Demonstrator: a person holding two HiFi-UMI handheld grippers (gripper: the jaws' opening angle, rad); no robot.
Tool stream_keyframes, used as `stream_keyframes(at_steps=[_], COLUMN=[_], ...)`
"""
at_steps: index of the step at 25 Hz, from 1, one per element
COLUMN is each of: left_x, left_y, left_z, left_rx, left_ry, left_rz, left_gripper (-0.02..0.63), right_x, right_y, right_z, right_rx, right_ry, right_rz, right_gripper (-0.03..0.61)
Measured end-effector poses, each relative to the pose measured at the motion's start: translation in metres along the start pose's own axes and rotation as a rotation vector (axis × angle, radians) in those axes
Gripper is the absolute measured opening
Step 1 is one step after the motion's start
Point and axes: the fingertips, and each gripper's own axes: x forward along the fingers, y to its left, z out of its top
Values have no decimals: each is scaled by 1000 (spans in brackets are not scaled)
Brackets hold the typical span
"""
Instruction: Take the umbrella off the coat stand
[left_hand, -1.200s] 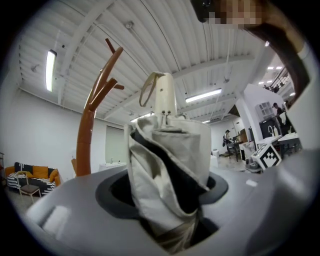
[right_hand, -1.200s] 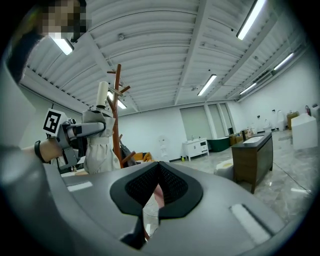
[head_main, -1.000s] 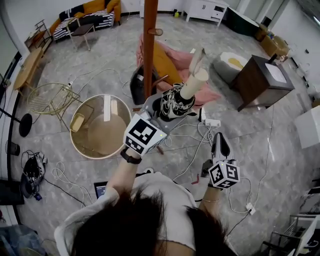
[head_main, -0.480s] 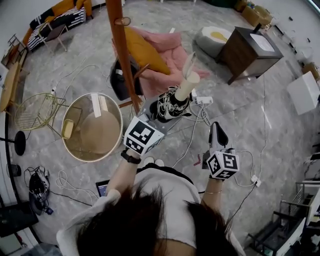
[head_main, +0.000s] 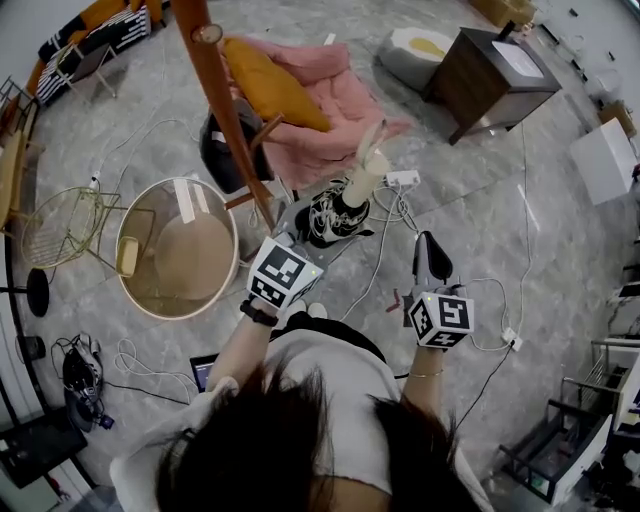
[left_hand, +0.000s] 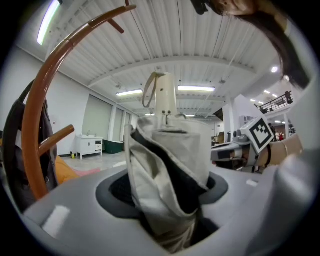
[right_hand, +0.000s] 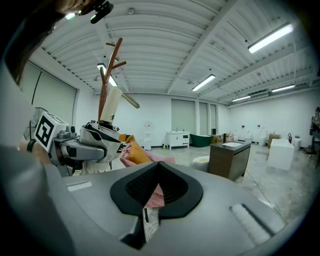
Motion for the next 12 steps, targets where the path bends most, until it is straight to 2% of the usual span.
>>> stream_keyframes(at_steps=[12], left_x=[-14], left_y=[9], left_z=[-46], left_rx=[-20], left_ry=[104], left_rz=[36], left_gripper=[337], right_x=[13], right_y=[17], right_z=[-32], right_rx=[22], right_ry=[61], right_rz=[54], right_gripper=[3])
